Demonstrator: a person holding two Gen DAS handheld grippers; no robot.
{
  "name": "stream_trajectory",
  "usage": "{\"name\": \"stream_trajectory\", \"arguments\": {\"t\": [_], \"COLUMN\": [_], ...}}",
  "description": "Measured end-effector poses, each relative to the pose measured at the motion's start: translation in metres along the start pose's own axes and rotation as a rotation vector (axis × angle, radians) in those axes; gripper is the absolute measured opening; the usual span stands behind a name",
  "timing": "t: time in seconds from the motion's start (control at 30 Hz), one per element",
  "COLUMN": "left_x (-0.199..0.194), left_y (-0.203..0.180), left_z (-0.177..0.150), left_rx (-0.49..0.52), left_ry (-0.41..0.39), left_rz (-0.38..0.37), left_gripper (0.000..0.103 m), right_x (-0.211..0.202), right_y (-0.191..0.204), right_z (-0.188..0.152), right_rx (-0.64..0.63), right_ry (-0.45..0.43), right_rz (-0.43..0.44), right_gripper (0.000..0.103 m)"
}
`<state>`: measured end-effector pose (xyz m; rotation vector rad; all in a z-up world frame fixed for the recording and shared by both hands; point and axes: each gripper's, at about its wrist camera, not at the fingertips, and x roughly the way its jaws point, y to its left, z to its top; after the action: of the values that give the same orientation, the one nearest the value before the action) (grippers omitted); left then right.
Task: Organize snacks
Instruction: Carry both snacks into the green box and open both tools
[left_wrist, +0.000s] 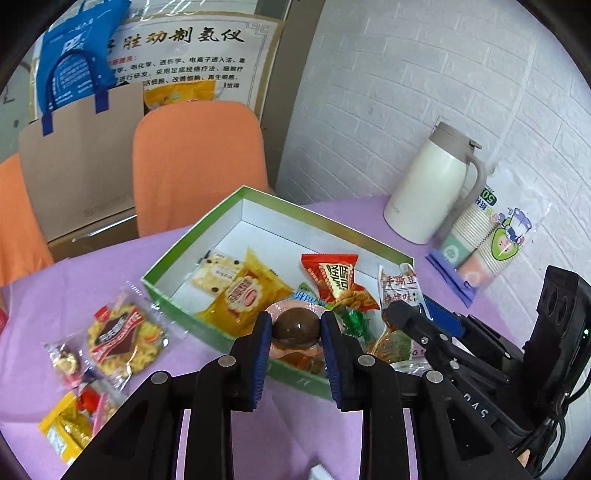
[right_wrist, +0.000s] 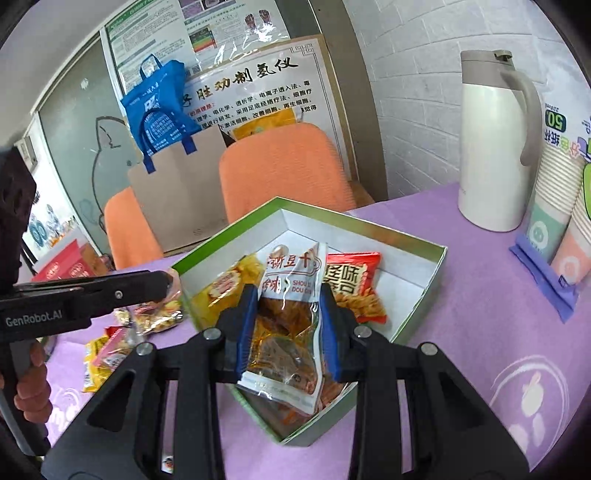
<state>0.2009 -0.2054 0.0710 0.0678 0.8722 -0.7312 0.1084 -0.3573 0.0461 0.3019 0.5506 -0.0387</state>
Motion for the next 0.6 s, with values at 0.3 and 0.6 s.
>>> {"name": "stream_trajectory", "arguments": {"t": [0.3,0.6], "left_x": [0.044,0.033], "left_y": [0.007,0.014], "left_z": [0.007,-0.005], "left_rx": [-0.030,-0.050], "left_ry": [0.025,-0.058], "left_rz": [-0.008,0.020], "left_gripper": [0.029,0.096], "right_x": [0.034,0.014], "right_y": [-0.014,-0.021], "right_z": [-0.008,-0.019], "right_rx": [-0.084,-0.126], "right_ry": [0.029,-0.054], "right_rz": [-0.053,-0.063], "right_gripper": [0.037,0.092]}}
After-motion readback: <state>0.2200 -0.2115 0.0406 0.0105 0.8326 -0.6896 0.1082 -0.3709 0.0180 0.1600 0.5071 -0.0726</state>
